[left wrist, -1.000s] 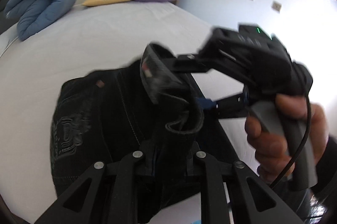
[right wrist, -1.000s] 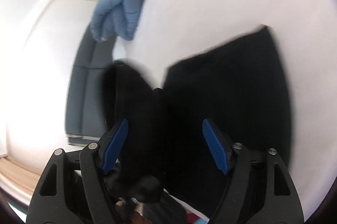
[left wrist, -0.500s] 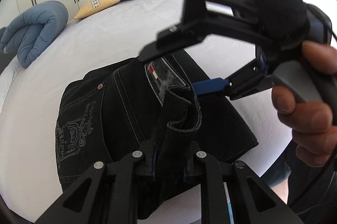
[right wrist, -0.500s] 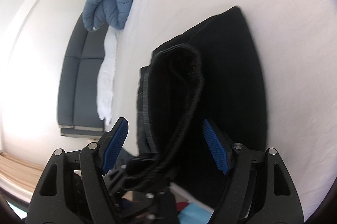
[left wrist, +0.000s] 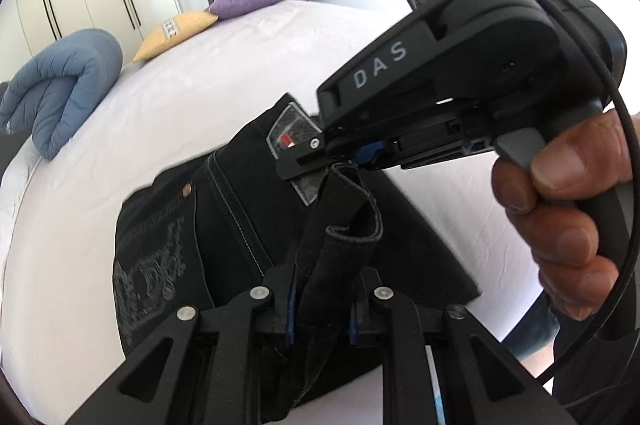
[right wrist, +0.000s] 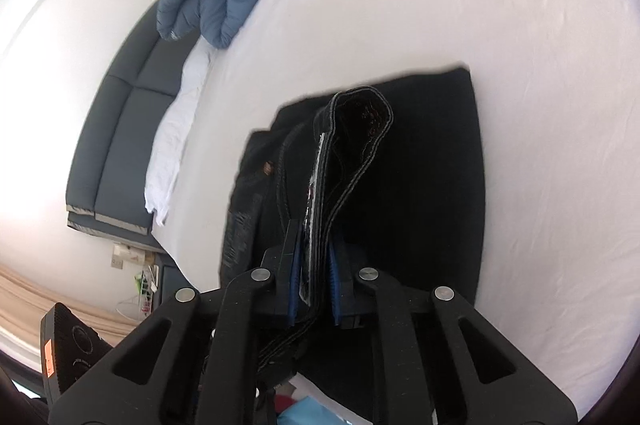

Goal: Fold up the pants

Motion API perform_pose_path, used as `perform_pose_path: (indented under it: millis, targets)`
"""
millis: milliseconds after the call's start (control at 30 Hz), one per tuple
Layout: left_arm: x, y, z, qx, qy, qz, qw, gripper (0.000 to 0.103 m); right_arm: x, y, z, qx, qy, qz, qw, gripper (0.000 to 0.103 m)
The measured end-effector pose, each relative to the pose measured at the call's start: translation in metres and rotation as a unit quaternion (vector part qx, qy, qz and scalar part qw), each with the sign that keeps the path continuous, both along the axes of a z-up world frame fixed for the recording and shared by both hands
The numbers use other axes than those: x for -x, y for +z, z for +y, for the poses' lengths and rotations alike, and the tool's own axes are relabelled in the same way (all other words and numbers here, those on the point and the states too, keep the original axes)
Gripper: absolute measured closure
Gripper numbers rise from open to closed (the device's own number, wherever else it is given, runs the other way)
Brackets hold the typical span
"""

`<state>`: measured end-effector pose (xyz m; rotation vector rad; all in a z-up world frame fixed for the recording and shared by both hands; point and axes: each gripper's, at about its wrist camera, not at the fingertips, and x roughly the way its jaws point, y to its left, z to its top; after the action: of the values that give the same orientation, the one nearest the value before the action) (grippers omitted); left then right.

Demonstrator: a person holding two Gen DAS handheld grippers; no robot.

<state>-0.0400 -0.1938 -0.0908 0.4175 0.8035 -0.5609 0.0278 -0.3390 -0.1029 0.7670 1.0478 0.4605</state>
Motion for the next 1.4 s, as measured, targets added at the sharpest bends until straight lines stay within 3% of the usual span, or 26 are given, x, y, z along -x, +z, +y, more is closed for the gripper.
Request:
perform_pose_path:
  millis: [233, 500, 600, 667, 767, 833, 933, 1033, 1067, 1133, 1200, 1333, 1400]
  targets:
    - [0.005, -0.007, -0.027, -0.008, -0.028, 0.002, 0.9996, 0.084, -0.012, 0.003, -0.033, -0.005, -0.021, -0.008, 1.0, 0.093]
    - [0.02, -0.034, -0.039, -0.022, -0.056, 0.016, 0.9981, 0.075, 0.011, -0.049, -0.059, -0.051, -0.072, 0.019, 0.996, 0.093]
    - [0.018, -0.029, -0.033, -0.007, -0.055, 0.034, 0.9979, 0.055, 0.004, -0.054, -0.056, -0.053, -0.072, 0.02, 0.996, 0.089]
    - [0.014, -0.02, -0.02, 0.021, -0.047, 0.052, 0.9973, 0.031, 0.005, -0.055, -0.061, -0.067, -0.067, 0.033, 0.995, 0.085]
    - [0.022, 0.01, 0.012, 0.078, -0.037, 0.053, 0.9949, 0.017, 0.017, -0.044, -0.076, -0.048, -0.091, 0.034, 0.994, 0.078]
    - [0.021, 0.022, 0.03, 0.09, -0.027, 0.043, 0.9946, 0.014, 0.031, -0.029, -0.089, -0.023, -0.123, 0.025, 0.992, 0.077]
    - [-0.001, 0.026, 0.059, 0.098, 0.015, 0.047, 0.9939, 0.016, 0.05, -0.002, -0.09, -0.066, -0.117, -0.025, 0.991, 0.077]
    - [-0.031, 0.016, 0.081, 0.109, 0.062, 0.075, 0.9893, 0.037, 0.051, 0.015, -0.058, -0.069, -0.057, -0.049, 0.995, 0.077]
    - [-0.037, 0.01, 0.084, 0.107, 0.071, 0.089, 0.9877, 0.038, 0.05, 0.014, -0.046, -0.053, -0.038, -0.044, 0.997, 0.077]
    - [-0.047, -0.009, 0.096, 0.101, 0.082, 0.123, 0.9839, 0.045, 0.044, -0.008, -0.023, -0.013, -0.012, -0.002, 1.0, 0.077]
    - [-0.053, -0.019, 0.1, 0.098, 0.094, 0.143, 0.9803, 0.057, 0.043, -0.043, -0.016, 0.018, -0.019, 0.044, 0.999, 0.099]
    - [-0.068, -0.001, 0.105, 0.119, 0.088, 0.129, 0.9806, 0.058, 0.053, -0.055, -0.028, -0.022, -0.05, 0.032, 0.998, 0.103]
    - [-0.088, 0.01, 0.102, 0.13, 0.081, 0.119, 0.9811, 0.058, 0.051, -0.053, -0.025, -0.005, -0.046, 0.031, 0.998, 0.103]
